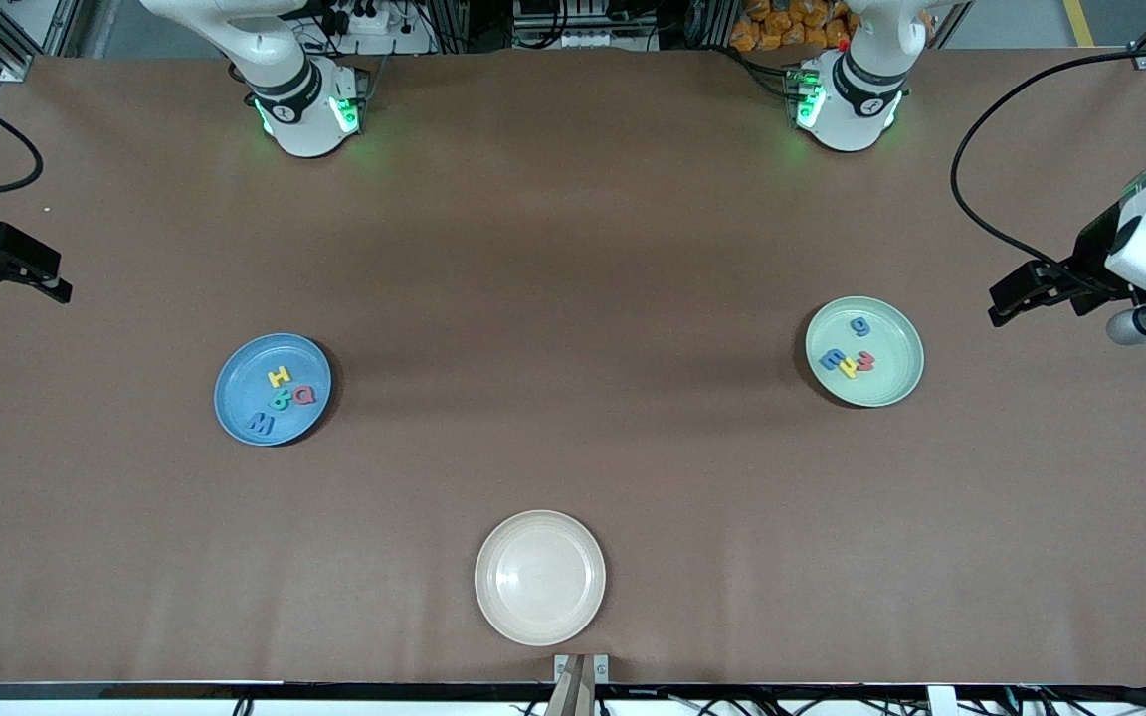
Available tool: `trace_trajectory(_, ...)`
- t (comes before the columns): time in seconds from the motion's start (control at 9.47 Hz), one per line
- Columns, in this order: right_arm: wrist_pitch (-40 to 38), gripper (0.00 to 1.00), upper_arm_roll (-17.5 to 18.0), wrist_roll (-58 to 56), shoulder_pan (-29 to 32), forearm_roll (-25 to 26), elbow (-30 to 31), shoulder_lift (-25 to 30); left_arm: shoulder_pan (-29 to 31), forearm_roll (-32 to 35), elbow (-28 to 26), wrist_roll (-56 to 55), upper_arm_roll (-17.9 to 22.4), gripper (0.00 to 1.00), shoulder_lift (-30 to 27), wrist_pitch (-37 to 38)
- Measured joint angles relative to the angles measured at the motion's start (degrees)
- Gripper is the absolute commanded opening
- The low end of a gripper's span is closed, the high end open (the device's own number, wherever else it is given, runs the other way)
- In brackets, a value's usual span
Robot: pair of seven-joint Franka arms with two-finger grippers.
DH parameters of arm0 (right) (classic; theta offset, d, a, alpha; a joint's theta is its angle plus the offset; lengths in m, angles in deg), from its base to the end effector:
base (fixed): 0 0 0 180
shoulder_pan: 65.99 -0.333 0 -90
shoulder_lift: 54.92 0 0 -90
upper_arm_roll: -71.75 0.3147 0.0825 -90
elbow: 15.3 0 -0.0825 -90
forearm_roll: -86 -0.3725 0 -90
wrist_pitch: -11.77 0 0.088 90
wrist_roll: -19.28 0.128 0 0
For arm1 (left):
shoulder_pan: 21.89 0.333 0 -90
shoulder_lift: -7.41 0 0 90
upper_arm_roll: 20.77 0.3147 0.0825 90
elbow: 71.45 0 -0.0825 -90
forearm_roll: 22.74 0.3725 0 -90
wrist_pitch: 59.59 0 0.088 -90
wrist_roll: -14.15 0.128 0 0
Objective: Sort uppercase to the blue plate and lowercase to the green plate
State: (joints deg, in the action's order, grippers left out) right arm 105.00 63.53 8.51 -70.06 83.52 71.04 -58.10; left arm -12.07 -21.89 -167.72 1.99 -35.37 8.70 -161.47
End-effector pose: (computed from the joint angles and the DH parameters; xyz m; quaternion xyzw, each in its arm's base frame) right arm 0.5666 -0.0335 0.6066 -0.9977 -0.0574 -0.0347 0.0133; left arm 0.5652 -0.0443 0.5579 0.9973 0.0632 0.0383 0.0012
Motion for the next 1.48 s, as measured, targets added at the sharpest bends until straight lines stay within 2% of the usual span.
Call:
trace_trajectory(0.53, 0.0, 1.0, 0.1, 0.0, -0.1, 0.0, 0.1, -2.0, 0.0, -1.6, -0.3, 4.2, -1.5, 1.0, -0.4, -3.5)
trace_trajectory(0.74, 0.0, 1.0, 0.0, 0.0, 0.0, 0.0, 0.1, -2.4, 0.0, 0.3, -0.2, 4.5, -1.5, 1.0, -0.2, -3.8)
trace_trajectory(1.48, -2.4, 1.0, 0.1, 5.8, -0.2, -1.2, -1.3, -2.3, 1.1, 2.1, 1.1, 4.7, -1.2, 1.0, 0.7, -1.6)
